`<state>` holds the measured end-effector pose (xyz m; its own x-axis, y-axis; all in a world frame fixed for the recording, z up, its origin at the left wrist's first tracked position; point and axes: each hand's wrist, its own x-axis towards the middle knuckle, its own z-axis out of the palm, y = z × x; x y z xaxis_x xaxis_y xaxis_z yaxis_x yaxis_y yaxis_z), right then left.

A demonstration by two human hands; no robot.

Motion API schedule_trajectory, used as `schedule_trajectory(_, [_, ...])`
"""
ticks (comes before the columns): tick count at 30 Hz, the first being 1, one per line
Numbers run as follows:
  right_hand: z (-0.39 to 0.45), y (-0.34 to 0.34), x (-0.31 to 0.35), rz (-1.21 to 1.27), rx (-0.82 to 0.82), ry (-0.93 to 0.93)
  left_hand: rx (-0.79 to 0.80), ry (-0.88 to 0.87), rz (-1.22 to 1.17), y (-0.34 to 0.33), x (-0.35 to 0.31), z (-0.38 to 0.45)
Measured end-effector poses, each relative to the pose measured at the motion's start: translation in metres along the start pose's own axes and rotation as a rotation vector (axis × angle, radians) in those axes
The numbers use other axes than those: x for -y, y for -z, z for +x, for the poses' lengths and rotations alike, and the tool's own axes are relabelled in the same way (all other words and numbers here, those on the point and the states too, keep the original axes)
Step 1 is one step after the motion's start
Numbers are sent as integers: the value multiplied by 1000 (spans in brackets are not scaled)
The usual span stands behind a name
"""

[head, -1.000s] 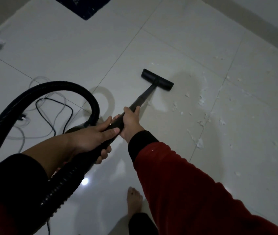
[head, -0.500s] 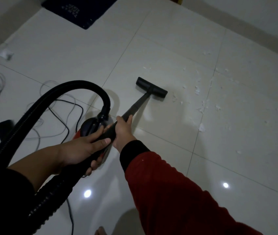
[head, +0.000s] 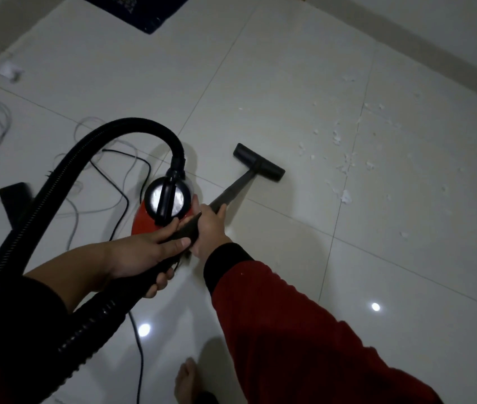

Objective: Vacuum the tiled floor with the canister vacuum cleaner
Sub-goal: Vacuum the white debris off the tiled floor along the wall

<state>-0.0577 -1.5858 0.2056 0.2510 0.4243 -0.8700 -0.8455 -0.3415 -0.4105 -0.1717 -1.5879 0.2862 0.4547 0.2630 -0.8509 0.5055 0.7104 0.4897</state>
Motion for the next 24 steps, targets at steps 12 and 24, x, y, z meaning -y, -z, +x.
schedule_trajectory(12, [-59, -5, -67, 137, -81, -65, 84, 161, 165, 37, 20, -79])
schedule_trajectory(24, [-30, 51, -32, 46, -62, -64, 58, 129, 143, -24, 28, -35])
